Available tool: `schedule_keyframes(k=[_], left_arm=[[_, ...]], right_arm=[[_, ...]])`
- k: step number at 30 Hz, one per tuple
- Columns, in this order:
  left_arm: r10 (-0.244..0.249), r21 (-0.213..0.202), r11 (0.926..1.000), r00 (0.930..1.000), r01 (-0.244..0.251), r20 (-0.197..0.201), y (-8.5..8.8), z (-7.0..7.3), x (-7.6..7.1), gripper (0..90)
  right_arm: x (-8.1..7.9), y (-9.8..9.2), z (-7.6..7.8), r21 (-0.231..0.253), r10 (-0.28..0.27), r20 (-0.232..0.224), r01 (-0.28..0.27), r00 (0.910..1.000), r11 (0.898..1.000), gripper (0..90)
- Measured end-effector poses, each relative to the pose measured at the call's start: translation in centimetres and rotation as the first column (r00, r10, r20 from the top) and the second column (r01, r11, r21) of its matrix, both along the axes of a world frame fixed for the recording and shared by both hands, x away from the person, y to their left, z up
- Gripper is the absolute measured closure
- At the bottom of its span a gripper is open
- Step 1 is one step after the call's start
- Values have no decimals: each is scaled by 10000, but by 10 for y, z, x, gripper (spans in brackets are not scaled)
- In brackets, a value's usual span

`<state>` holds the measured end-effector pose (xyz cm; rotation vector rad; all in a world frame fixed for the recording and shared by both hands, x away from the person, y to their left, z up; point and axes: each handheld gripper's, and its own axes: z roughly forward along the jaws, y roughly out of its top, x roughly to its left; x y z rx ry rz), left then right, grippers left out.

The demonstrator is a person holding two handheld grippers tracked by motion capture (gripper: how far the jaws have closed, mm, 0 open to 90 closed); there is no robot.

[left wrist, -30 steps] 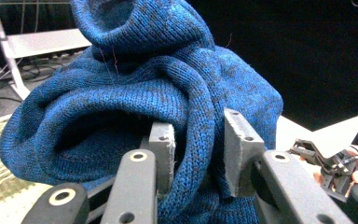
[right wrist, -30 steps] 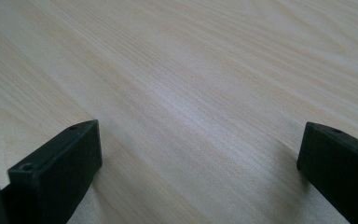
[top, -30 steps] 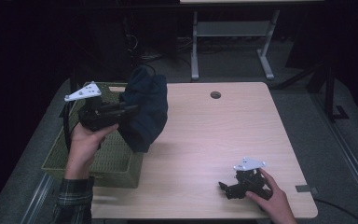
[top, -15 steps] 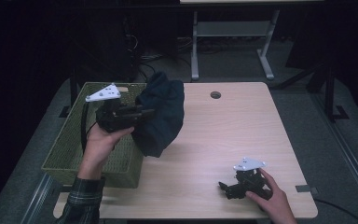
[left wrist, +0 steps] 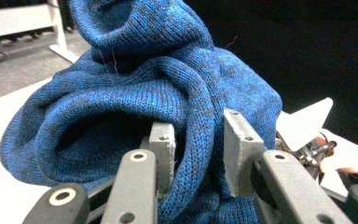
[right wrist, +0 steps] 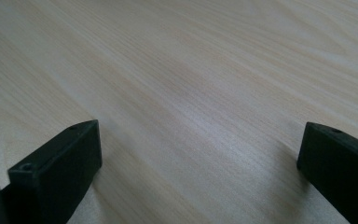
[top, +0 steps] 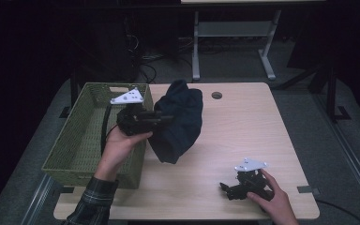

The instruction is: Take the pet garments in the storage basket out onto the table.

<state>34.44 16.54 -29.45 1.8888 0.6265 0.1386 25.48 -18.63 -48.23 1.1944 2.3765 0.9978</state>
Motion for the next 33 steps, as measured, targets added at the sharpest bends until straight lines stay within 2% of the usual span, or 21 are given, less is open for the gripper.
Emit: schedule_keyframes(k=[4,20,26,29,30,33], left_arm=[[-217,188,9996,9996,220,-189,-17,-12,2,677],[-480,633,9967,9975,512,-510,-61,-44,6,677],[-501,978,9936,9966,563,-648,-79,-63,10,677],[-493,1279,9900,9959,588,-760,-90,-80,14,677],[-493,1279,9900,9959,588,-760,-90,-80,14,677],[-508,1378,9884,9938,642,-988,-99,-94,16,678]], right_arm=[[0,0,0,0,-1,-3,1,10000,10000,0],[0,0,0,20,-2,8,2,10000,10000,0],[0,0,0,9,8,12,-8,10000,10000,0],[0,0,0,12,1,12,-1,10000,10000,0],[0,0,0,12,1,12,-1,10000,10000,0],[0,0,0,34,-24,-25,24,10000,10000,0]])
